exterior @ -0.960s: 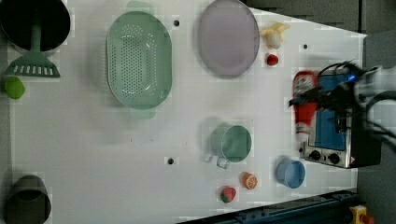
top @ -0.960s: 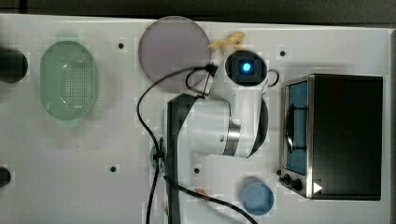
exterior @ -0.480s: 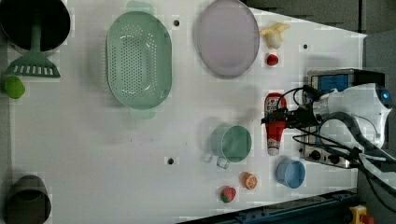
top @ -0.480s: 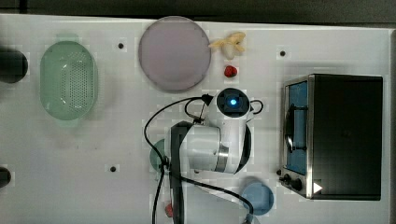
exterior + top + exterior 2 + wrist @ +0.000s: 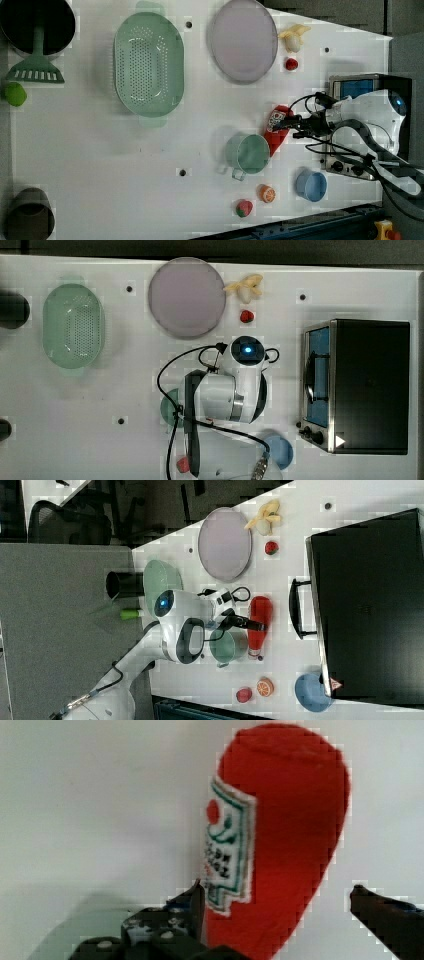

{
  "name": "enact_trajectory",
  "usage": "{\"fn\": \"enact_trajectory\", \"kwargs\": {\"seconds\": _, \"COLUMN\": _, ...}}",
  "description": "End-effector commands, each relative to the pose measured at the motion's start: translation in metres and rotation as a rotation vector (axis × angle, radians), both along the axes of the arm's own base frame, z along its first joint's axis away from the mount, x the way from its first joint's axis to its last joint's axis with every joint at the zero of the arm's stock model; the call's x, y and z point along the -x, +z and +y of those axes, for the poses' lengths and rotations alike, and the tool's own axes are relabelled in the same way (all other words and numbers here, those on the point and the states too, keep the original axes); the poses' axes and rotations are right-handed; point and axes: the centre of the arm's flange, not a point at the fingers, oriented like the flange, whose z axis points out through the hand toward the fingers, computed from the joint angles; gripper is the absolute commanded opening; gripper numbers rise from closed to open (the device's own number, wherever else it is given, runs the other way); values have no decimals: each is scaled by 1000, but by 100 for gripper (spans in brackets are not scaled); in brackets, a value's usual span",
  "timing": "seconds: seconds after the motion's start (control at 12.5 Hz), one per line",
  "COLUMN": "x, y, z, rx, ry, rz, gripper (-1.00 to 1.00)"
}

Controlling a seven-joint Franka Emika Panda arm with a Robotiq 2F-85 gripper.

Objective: Pick ketchup from plate and place it on table.

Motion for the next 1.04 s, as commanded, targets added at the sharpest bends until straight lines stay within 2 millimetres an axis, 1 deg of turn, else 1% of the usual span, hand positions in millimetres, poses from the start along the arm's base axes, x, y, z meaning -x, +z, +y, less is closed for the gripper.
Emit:
{"fn": "enact_trajectory", "kwargs": {"seconds": 0.08, "x": -44, "y": 118, "z": 7, "rx": 36, "ry": -102, "rz": -177, "gripper": 100}}
{"fn": "enact_trajectory", "kwargs": {"seconds": 0.24, "x": -55, "y": 197, "z": 13, "rx": 61, "ry": -242, "rz": -231, "gripper": 100}}
{"fn": "enact_trajectory", "kwargs": {"seconds": 0.4, "x": -58, "y": 278, "z": 20, "rx": 78, "ry": -343, "rz": -284, "gripper": 100}}
{"fn": "enact_trajectory", "kwargs": {"seconds": 0.48, "x": -55, "y": 311, "z": 21, "rx": 87, "ry": -404, "rz": -285, "gripper": 100}}
{"fn": "enact_trajectory", "kwargs": {"seconds": 0.56, "x": -49, "y": 336, "z": 21, "rx": 101, "ry": -480, "rz": -258, "gripper": 100}}
{"fn": "enact_trajectory", "kwargs": {"seconds": 0.72, "x": -34, "y": 371, "z": 23, "rx": 132, "ry": -609, "rz": -191, "gripper": 100}}
{"fn": "enact_trajectory", "kwargs": {"seconds": 0.8, "x": -29, "y": 381, "z": 24, "rx": 139, "ry": -614, "rz": -173, "gripper": 100}}
{"fn": "enact_trajectory", "kwargs": {"seconds": 0.88, "x": -30, "y": 392, "z": 25, "rx": 134, "ry": -613, "rz": -193, "gripper": 100}}
{"fn": "enact_trajectory", "kwargs": {"seconds": 1.04, "x": -31, "y": 399, "z": 26, "rx": 131, "ry": -613, "rz": -211, "gripper": 100}}
